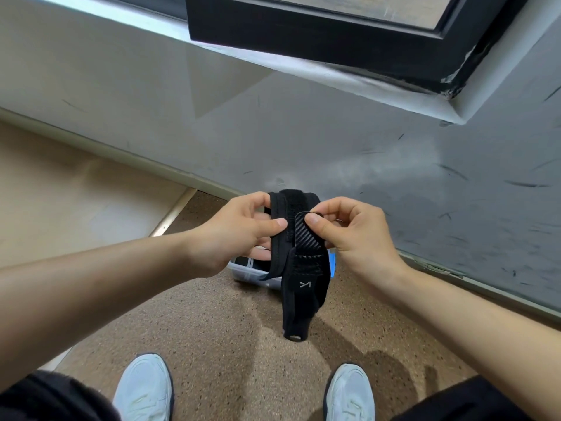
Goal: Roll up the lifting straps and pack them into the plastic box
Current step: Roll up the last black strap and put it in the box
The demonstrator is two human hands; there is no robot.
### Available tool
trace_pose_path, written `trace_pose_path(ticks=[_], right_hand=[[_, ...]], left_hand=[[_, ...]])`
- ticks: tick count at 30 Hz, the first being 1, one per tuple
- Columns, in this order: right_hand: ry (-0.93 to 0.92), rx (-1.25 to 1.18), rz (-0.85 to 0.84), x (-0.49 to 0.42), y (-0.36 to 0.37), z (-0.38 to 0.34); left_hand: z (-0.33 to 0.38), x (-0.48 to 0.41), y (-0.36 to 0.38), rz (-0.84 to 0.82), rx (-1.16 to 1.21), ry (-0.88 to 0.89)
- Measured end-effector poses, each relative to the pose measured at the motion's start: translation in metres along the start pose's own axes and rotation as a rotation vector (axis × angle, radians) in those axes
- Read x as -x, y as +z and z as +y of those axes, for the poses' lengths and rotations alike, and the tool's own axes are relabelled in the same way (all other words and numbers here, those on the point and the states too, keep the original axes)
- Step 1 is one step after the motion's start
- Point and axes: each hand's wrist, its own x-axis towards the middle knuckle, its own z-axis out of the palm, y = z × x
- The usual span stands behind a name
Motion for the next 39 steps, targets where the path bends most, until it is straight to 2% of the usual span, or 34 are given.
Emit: trace_pose_path(ticks=[17,26,30,35,39], right_hand=[[-0.100,0.072,0.077,-0.002,0.004,0.007],[-0.206,0.278,0.182,-0.001,0.007,0.006],[-0.215,0.260,0.142,0.000,0.010,0.004],[-0.152,0.124,0.084,-0.006,0.001,0.002],[-0.127,0.073,-0.031,-0.001,0.002,0.006]], left_hand=[[-0.002,0.006,0.011,-0.029,0.047,0.025],[0.001,0.013,0.020,0.003,0.115,0.076],[-0.003,0.013,0.023,0.090,0.143,0.111],[0.003,0.007,0.019,0.163,0.170,0.161],[0.005,0.008,0.018,0.199,0.197,0.187]])
